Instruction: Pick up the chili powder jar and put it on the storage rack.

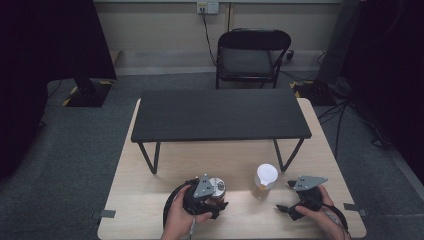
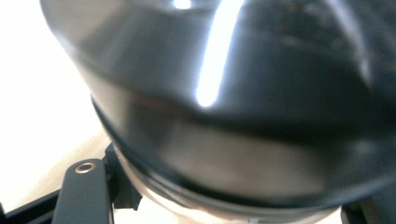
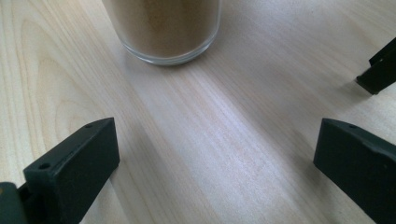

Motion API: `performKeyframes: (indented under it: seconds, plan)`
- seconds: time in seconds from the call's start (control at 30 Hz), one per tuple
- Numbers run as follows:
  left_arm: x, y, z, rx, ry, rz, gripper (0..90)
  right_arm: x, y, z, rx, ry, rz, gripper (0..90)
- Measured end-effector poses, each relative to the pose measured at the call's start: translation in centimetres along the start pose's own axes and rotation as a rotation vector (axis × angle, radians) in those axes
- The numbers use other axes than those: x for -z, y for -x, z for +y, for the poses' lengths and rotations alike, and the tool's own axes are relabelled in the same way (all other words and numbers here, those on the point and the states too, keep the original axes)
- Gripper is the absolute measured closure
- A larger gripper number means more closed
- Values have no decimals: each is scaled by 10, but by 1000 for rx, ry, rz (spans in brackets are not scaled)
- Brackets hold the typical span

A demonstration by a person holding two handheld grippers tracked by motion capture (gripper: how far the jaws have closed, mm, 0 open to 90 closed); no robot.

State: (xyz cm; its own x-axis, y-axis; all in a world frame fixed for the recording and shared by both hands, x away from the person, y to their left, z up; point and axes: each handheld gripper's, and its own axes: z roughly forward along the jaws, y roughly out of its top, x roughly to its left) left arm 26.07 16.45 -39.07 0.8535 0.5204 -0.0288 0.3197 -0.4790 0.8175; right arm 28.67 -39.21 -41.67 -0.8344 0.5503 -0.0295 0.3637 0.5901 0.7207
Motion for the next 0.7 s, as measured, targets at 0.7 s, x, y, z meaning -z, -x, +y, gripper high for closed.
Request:
performKeyframes:
  seconds: [0.7]
  plan:
    - [7, -6, 60, -58, 1, -21, 310, 0, 0, 0, 0, 0, 0, 0]
